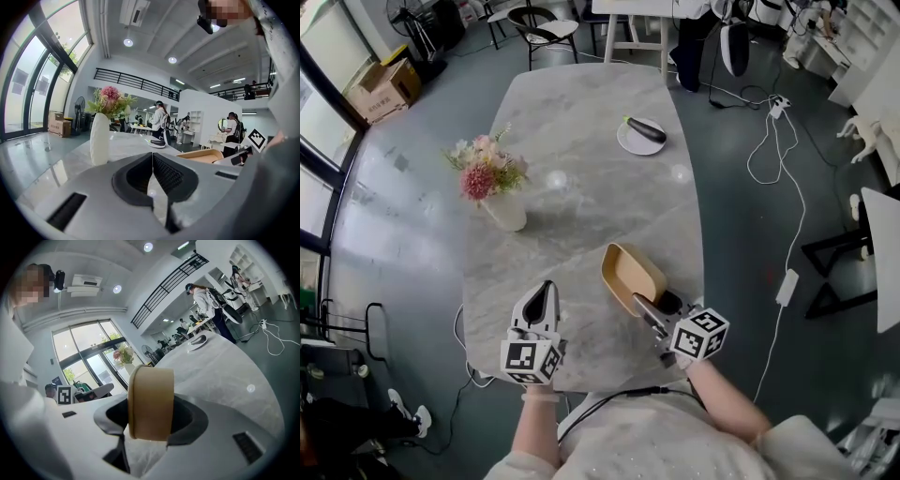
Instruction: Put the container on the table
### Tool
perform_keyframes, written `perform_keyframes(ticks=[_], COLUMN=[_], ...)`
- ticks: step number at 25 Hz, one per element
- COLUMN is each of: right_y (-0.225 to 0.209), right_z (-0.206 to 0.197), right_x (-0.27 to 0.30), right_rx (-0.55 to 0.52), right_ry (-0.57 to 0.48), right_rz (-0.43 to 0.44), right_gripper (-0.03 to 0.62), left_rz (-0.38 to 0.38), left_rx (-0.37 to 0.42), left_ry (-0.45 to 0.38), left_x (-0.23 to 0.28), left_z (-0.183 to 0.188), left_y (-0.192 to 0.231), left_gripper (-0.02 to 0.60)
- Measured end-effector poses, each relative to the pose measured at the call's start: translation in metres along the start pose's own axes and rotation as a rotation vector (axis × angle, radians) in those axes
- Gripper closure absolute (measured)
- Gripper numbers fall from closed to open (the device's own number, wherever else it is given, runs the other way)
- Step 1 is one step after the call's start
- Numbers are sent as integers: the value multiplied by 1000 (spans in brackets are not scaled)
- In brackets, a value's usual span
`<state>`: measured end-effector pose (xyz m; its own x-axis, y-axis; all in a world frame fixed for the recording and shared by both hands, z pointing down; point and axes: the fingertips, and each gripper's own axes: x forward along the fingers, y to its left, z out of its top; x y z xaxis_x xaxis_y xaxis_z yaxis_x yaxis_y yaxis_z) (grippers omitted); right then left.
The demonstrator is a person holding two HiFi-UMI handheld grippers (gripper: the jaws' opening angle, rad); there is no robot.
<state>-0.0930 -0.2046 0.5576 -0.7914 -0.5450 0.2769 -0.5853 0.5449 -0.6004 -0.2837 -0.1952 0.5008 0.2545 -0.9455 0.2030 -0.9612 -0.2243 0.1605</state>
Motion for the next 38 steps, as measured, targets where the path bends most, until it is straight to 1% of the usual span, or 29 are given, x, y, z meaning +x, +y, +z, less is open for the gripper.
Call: perform_keyframes(ticks=[6, 12, 18, 23, 30, 32, 35, 38], right_y=[-2, -15, -26, -35, -43, -44, -42, -39], right_z=[1, 7, 4, -9, -18, -19, -19, -20], right_x=[10, 14, 17, 19, 18, 18, 18, 19], right_rx=[68, 228, 301, 379, 534, 550, 545, 550], right_ry=[-27, -71, -54, -22, -29, -30, -24, -18], right_rz=[-4, -26, -60, -95, -115, -116, -103, -83], right_gripper=[378, 376, 375, 375, 375, 375, 375, 351], left_rz=[-11, -38, -70, -79, -85, -90, -96, -101], left_rx=[-2, -7, -5, 2, -6, -5, -7, -8], left_ry=[7, 11, 17, 24, 24, 25, 26, 26], left_x=[4, 12, 18, 17, 15, 15, 16, 16], left_z=[-2, -1, -3, -3, -3, -3, -4, -4], left_y=[9, 9, 6, 9, 13, 12, 11, 10], left_gripper=[575, 575, 574, 574, 574, 574, 574, 574])
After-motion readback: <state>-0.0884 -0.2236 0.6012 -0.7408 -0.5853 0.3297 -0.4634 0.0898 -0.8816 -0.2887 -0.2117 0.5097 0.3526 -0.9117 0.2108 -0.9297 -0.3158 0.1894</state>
